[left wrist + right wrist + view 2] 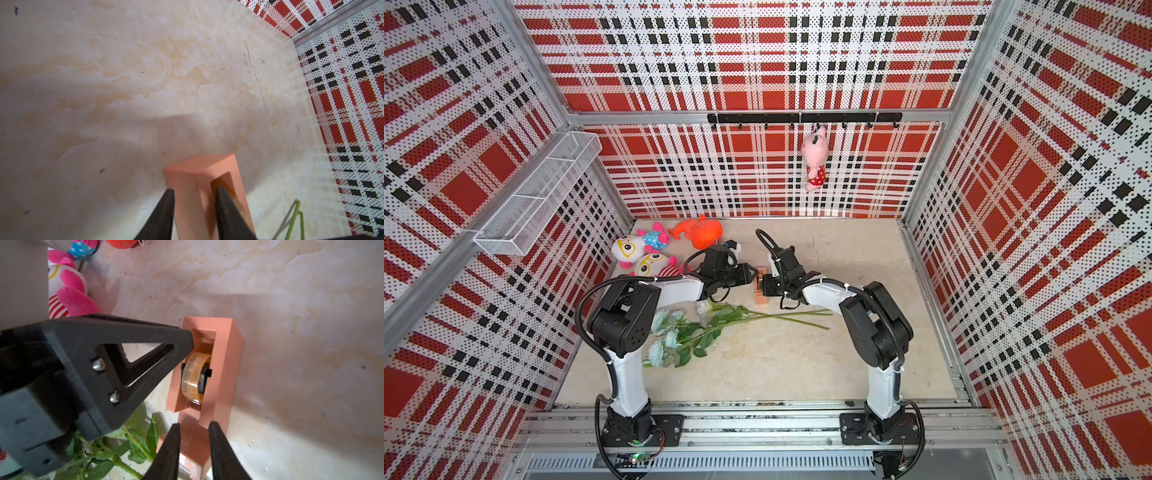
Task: Wrap bouquets with tape
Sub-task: Pull the tape from the tape cutter.
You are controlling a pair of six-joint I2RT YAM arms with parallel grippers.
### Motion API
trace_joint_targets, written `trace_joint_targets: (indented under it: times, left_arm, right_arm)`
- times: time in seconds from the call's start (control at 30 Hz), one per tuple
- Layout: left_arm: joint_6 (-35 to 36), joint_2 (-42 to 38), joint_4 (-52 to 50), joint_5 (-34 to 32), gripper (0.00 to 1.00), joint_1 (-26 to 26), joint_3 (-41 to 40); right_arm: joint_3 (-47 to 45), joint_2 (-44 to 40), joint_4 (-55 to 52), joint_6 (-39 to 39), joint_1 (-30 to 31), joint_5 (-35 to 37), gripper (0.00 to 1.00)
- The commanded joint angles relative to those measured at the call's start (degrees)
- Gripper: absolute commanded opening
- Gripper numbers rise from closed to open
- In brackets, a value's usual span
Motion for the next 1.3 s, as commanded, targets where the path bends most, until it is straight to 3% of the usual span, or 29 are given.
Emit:
trace_joint_targets:
  times: [0.0,0.27,0.53,1.27]
  left_arm:
    - [-0.02,1.45,0.49,0.75,0.36,0.37,1.16]
    - [0.03,1.50,0.40,1.12,0.35,0.43,1.10]
    - [0.07,1.51,0.38,1.46,0.34,0.52,0.82]
    - [0.69,1.71,-0.31,2.25,0.32,0.94,1.13]
  right_arm:
    - [1.42,0.75,-1.26,-0.28,1.48,2.26,0.29]
    - [1.50,-0.49,-2.85,-0.32,2.52,6.01,0.32]
    - [1.93,0.28,-2.14,-0.32,2.88,4.37,0.30]
    - [3.12,-4.03,-7.06,-2.12,4.63,13.21,0.31]
